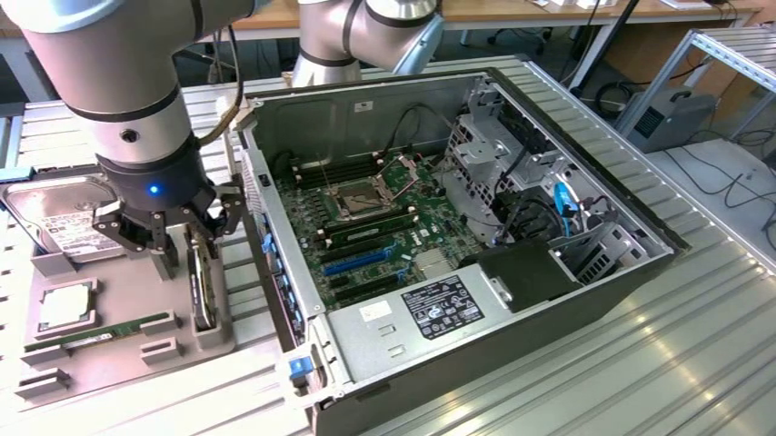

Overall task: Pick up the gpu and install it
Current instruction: 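Pick up the gpu and move the gpu toward the slot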

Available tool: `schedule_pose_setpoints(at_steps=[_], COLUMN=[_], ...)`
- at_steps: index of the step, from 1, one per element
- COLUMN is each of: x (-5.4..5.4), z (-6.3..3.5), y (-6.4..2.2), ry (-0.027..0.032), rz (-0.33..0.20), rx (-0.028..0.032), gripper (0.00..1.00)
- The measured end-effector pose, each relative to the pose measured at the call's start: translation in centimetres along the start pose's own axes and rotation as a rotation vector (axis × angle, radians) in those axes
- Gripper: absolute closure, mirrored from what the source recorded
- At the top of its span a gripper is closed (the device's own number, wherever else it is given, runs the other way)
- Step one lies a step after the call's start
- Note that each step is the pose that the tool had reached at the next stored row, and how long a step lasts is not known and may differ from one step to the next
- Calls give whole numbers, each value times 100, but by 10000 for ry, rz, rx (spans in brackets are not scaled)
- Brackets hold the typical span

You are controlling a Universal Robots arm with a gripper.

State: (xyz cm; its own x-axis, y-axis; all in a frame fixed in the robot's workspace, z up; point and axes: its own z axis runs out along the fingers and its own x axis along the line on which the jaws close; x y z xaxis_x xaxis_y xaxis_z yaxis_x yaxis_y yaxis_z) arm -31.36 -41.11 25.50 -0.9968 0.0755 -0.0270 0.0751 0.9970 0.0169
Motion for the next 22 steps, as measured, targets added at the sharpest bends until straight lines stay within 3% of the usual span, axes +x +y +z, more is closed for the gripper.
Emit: schedule_pose_setpoints(at_steps=[18,20,22], x=[-3,-3,-3], z=[111,110,111], y=[-1,-1,-1], ry=[0,0,0], rz=[0,0,0], rx=[0,0,0], gripper=[52,60,60])
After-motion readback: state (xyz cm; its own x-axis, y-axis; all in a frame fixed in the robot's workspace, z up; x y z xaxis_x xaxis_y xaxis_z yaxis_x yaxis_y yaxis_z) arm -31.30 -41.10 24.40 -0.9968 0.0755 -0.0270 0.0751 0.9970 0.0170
